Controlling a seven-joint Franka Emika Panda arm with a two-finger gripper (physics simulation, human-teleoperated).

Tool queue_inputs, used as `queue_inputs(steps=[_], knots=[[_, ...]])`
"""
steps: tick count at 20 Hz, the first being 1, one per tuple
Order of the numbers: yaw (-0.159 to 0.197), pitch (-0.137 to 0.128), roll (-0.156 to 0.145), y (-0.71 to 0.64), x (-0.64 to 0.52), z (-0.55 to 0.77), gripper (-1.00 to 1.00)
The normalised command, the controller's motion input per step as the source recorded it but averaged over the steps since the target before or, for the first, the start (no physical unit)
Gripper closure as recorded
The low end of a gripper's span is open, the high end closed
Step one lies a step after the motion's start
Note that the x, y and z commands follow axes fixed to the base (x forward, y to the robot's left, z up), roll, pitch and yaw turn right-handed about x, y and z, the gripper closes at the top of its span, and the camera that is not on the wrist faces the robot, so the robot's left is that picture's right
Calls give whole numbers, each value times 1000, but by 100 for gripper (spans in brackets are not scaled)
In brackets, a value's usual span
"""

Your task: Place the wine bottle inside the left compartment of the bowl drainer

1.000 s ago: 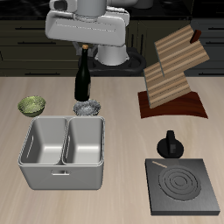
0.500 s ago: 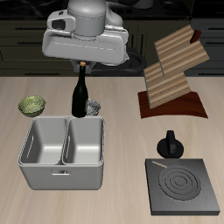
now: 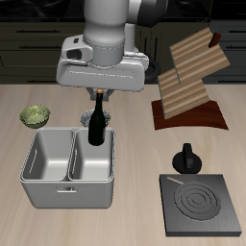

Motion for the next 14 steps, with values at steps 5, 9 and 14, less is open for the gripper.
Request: queue_inputs(steps=[5, 9, 14], knots=[[-2, 37, -8, -76, 33, -310, 100], [-1, 20, -12, -56, 0, -213, 100], [11, 33, -19, -15, -54, -202, -100]])
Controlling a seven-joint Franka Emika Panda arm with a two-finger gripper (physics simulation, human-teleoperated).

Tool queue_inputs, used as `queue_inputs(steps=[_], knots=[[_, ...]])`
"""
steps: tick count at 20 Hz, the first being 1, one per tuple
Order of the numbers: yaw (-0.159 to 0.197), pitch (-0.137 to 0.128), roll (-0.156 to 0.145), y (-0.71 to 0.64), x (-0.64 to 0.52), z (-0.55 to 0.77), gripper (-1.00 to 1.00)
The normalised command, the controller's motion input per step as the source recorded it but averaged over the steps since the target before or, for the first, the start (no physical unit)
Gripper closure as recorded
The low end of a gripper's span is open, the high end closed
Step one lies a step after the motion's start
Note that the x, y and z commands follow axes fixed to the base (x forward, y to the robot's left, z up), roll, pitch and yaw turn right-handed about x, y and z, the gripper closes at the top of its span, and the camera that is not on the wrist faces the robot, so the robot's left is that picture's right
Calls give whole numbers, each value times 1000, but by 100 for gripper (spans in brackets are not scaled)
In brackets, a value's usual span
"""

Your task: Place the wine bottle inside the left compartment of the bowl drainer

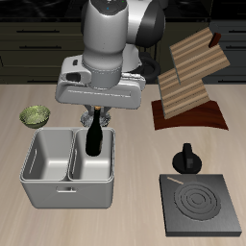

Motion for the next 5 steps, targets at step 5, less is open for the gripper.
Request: queue_inputs(steps=[5], knots=[[11, -1, 23, 87, -123, -41, -100]])
